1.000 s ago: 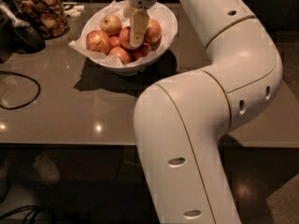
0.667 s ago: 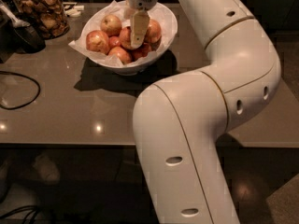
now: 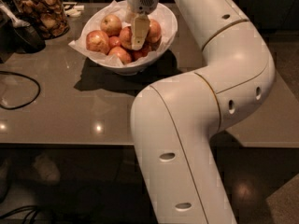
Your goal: Pick apple from white bowl
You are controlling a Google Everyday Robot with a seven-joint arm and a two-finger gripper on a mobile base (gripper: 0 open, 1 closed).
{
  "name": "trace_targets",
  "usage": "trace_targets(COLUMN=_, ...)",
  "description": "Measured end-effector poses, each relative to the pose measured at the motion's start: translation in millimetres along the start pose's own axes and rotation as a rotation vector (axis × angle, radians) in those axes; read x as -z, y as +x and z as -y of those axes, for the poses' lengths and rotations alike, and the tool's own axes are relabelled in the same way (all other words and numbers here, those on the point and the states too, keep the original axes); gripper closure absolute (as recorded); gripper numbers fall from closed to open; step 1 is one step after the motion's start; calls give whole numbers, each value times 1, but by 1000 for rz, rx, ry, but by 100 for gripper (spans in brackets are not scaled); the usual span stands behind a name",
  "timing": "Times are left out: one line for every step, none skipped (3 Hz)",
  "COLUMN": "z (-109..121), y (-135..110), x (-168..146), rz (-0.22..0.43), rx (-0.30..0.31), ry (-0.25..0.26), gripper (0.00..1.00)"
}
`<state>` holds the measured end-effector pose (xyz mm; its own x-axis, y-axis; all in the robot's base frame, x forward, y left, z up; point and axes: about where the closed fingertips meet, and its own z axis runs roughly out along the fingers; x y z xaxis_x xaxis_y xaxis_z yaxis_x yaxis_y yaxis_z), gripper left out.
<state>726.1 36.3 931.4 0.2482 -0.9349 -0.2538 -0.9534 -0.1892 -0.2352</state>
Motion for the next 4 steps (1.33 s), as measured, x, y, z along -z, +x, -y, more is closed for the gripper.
trace_targets(z=1, y=1, x=-4, rz=-2, rx=2, ry=-4, gripper=32)
trace_targets(z=3, y=1, x=-6, rz=-3, rx=5, ry=-6, gripper=32)
trace_targets(z=3, y=1, x=-7, rz=-4, rx=2, ry=-6, gripper=42)
trace_targets(z=4, y=3, x=-8, rz=-4, rx=-3, ry=-7, gripper=43)
